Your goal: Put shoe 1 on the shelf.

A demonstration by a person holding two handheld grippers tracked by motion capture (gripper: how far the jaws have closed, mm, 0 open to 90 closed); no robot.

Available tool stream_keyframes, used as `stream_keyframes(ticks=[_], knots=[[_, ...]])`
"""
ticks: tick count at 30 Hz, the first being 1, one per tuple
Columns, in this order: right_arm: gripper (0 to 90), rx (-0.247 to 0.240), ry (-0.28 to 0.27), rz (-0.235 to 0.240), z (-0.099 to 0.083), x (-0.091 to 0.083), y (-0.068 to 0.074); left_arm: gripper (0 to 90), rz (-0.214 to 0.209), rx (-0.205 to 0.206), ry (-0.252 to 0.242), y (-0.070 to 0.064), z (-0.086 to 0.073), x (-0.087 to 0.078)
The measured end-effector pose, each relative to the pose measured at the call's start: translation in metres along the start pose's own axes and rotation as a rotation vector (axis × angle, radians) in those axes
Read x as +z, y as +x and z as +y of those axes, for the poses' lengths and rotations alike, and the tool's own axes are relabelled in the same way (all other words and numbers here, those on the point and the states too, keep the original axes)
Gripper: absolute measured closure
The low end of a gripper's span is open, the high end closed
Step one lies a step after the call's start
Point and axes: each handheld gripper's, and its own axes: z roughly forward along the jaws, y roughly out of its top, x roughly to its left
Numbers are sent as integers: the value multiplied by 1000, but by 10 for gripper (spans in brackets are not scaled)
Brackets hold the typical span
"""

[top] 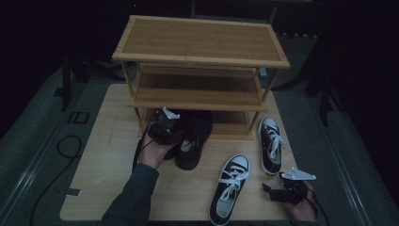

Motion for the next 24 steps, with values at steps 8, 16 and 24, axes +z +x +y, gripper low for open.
stream_keyframes(ticks=[8, 16, 24], knots=[[116, 0, 0, 0, 0, 0, 0, 586, -74, 30, -20, 2, -8, -16], [116, 1, 0, -1, 0, 0, 0, 704, -137, 61, -46, 3, -21, -27], [116, 1, 0, -1, 0, 0, 0, 871, -153, 85, -46, 0, -34, -32]])
